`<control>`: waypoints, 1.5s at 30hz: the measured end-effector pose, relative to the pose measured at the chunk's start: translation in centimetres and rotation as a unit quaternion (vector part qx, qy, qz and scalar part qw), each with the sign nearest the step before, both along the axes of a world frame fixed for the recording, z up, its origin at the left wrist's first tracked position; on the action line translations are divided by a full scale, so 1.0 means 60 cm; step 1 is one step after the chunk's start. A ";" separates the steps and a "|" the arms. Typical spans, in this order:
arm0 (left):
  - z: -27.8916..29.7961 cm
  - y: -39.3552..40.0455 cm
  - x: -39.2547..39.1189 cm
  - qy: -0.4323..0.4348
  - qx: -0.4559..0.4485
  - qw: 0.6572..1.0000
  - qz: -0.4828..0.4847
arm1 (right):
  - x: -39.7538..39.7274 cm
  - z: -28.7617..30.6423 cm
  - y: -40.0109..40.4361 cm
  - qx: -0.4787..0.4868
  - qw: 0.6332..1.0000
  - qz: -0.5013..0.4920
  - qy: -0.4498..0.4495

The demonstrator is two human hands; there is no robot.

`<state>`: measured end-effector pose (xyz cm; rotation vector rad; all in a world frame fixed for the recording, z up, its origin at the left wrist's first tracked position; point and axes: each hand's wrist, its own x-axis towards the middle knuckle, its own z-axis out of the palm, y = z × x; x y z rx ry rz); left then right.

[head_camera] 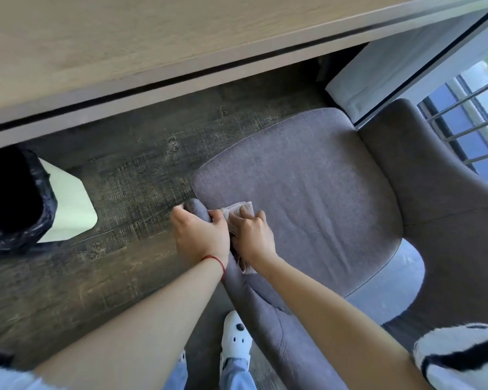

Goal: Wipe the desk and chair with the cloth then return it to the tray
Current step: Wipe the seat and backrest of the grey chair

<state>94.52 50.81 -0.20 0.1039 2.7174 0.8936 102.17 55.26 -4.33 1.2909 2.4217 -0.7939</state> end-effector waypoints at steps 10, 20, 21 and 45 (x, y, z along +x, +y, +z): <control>0.005 -0.008 -0.001 -0.027 -0.013 0.999 -0.033 | -0.045 0.018 0.014 -0.024 1.000 0.008 -0.015; 0.176 -0.071 -0.006 -0.093 -0.149 0.942 -0.285 | 0.099 0.269 -0.070 -0.050 0.946 -0.235 0.217; 0.203 -0.079 0.013 -0.068 -0.131 0.938 -0.313 | 0.117 0.307 -0.078 -0.045 0.924 -0.269 0.269; 0.318 -0.115 0.489 -0.010 0.006 0.567 -0.824 | 0.618 0.431 -0.291 0.116 0.520 -0.684 0.498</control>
